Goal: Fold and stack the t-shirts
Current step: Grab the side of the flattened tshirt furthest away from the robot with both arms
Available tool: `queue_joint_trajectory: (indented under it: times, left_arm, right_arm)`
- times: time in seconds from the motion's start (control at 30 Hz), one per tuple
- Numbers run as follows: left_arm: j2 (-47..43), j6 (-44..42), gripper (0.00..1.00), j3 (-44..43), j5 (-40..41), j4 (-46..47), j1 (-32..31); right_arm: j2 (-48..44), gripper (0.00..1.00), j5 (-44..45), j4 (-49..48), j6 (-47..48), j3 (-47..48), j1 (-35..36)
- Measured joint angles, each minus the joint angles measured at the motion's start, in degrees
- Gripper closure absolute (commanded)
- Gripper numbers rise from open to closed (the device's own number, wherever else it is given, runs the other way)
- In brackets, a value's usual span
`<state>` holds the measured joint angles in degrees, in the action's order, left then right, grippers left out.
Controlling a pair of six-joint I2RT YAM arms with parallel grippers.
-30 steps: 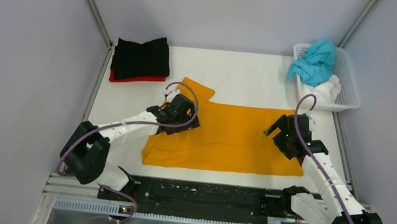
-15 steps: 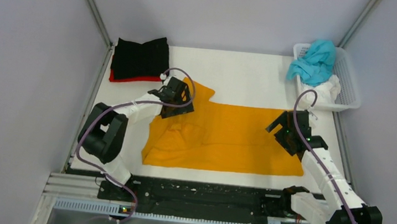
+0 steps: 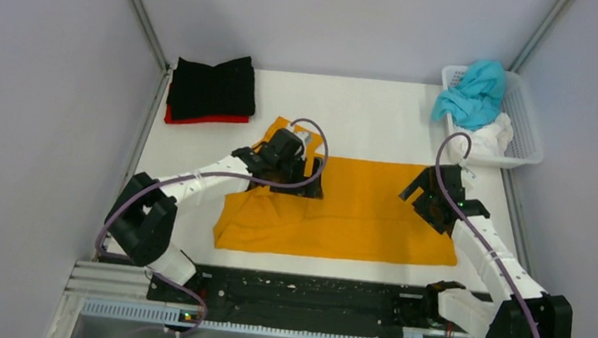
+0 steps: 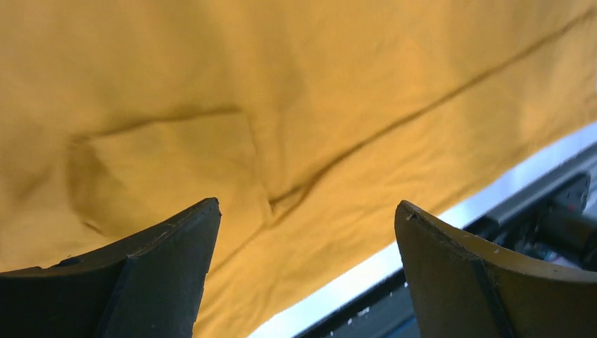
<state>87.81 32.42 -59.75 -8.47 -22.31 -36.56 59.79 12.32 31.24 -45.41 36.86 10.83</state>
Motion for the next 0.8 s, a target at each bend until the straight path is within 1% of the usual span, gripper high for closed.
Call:
queue_joint_trajectory:
  times: [0.07,0.13,0.3,0.47,0.53,0.63,0.7,0.8]
  left_arm:
    - [0.5,-0.1,0.01,0.8,-1.2,-0.2,-2.6]
    - [1.7,0.0,0.01,1.7,-0.2,-1.8,-2.9]
    - [4.7,0.0,0.01,2.7,6.0,-6.1,0.2]
    - [4.9,-0.6,0.01,2.7,8.7,-4.4,5.2]
    - [6.4,-1.1,0.01,1.4,9.7,-4.0,7.1]
    - [11.2,-2.5,0.01,-2.5,10.3,-3.3,9.3]
    - [14.8,-3.5,0.01,-6.0,10.5,-3.5,10.5]
    - [17.9,-5.3,0.01,-11.8,10.7,-3.6,11.7]
  right_arm:
    - [0.8,0.01,0.0,-0.4,0.2,0.0,0.0]
    - [1.6,0.01,0.0,-0.7,0.3,0.0,0.0]
    - [3.1,0.01,0.0,-2.2,0.3,0.0,0.0]
    - [4.5,0.01,-0.1,-3.4,0.2,0.0,0.0]
    - [5.1,0.01,-0.2,-3.7,0.2,0.0,0.0]
    - [5.5,0.01,-0.1,-3.9,0.2,0.0,0.0]
    - [5.6,0.01,0.0,-3.8,0.2,0.2,0.0]
    - [6.6,0.01,0.3,-3.8,0.5,1.7,-0.1]
